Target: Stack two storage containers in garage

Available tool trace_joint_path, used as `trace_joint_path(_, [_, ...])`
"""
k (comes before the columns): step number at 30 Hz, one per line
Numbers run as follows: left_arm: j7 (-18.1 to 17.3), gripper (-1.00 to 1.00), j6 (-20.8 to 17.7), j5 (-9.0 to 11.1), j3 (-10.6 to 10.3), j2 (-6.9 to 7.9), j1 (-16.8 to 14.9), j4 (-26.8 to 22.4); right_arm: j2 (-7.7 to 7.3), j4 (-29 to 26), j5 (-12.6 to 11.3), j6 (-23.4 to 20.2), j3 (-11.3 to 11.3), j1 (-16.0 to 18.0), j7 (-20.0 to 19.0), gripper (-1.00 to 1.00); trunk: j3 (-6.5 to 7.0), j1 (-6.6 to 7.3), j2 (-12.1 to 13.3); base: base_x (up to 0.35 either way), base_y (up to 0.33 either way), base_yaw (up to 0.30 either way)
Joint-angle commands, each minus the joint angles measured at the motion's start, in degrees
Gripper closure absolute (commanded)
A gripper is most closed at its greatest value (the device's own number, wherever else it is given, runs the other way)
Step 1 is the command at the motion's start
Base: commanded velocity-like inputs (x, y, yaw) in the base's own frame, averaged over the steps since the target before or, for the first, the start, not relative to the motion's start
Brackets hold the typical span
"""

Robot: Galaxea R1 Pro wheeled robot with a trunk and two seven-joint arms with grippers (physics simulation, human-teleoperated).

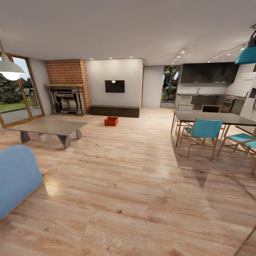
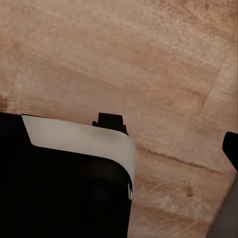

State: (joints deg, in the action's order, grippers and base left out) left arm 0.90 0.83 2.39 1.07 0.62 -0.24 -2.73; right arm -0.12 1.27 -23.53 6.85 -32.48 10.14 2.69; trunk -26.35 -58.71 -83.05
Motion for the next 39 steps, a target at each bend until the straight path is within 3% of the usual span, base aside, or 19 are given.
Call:
trace_joint_path(1, [0.1, -1.00, 0.1, 0.2, 0.1, -0.01, 0.0, 0.0, 0.03, 0.1, -0.5, 0.3, -0.5, 0.1, 0.0, -1.00, -0.06, -0.02, 0.0, 0.182, 0.000, 0.000])
trace_joint_path(39, [0.1, -1.00, 0.1, 0.2, 0.1, 0.00, 0.0, 0.0, 0.03, 0.1, -0.5, 0.3, -0.5, 0.1, 0.0, -1.00, -0.06, -0.02, 0.0, 0.188, 0.000, 0.000])
